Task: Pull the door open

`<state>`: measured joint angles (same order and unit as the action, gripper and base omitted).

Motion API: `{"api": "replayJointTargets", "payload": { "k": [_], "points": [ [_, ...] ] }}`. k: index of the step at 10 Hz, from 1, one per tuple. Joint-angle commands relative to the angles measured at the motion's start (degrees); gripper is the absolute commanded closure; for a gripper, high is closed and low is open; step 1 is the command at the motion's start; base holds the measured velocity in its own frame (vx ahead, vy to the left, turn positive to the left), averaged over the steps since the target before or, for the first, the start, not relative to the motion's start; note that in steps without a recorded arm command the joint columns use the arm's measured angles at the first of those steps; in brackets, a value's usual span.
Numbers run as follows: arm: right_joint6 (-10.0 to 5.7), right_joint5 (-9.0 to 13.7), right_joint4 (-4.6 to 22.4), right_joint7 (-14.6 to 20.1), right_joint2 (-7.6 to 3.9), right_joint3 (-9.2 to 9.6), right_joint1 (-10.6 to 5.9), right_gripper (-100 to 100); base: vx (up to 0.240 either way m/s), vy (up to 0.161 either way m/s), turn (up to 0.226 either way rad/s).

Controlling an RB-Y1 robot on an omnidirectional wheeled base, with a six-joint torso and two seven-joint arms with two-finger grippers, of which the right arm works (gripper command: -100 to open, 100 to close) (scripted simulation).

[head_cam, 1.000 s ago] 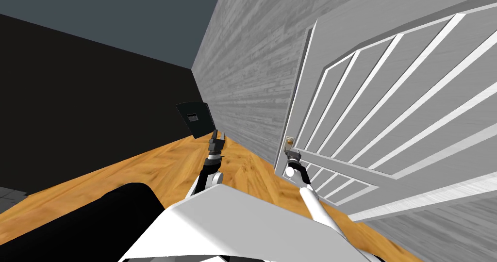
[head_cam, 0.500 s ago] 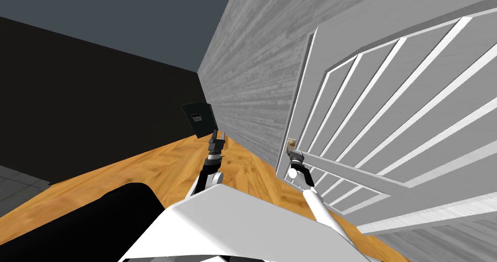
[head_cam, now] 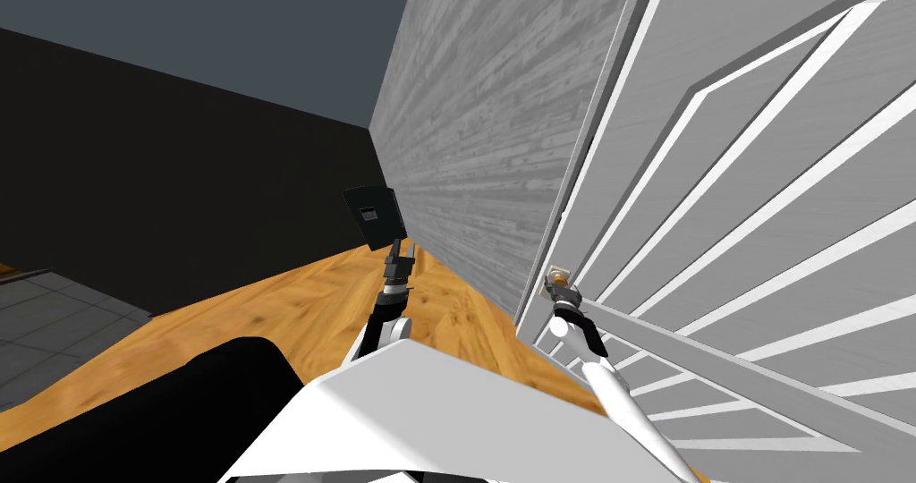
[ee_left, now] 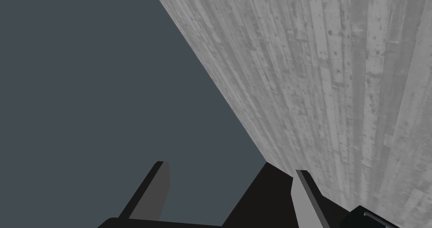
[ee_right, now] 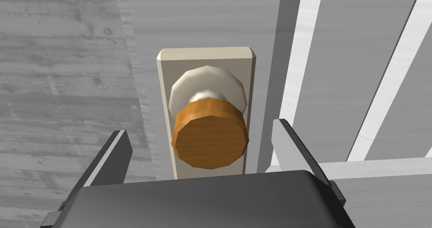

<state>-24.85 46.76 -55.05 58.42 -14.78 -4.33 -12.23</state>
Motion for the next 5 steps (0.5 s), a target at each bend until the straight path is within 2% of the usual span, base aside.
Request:
{"api": "replayJointTargets", "payload": {
  "k": [1, 2, 3, 4, 5],
  "points": [
    [-1.48, -0.2, 2.3, 1.6, -0.72, 0.90, -0.70, -100, 0.052, -0.003, -0.007],
    [-1.52, 0.0, 2.4, 2.6, -1.93, 0.72, -0.28, -100, 0.079, 0.002, 0.077],
    [-1.48, -0.1, 2.4, 2.0, -1.39, 0.88, -0.47, -100, 0.045, -0.003, 0.021],
    [-1.48, -0.1, 2.4, 2.0, -1.39, 0.88, -0.47, 100, -0.011, -0.001, -0.023],
    [-1.48, -0.1, 2.4, 2.0, -1.39, 0.88, -0.47, 100, -0.018, -0.003, -0.011]
  ]
}}
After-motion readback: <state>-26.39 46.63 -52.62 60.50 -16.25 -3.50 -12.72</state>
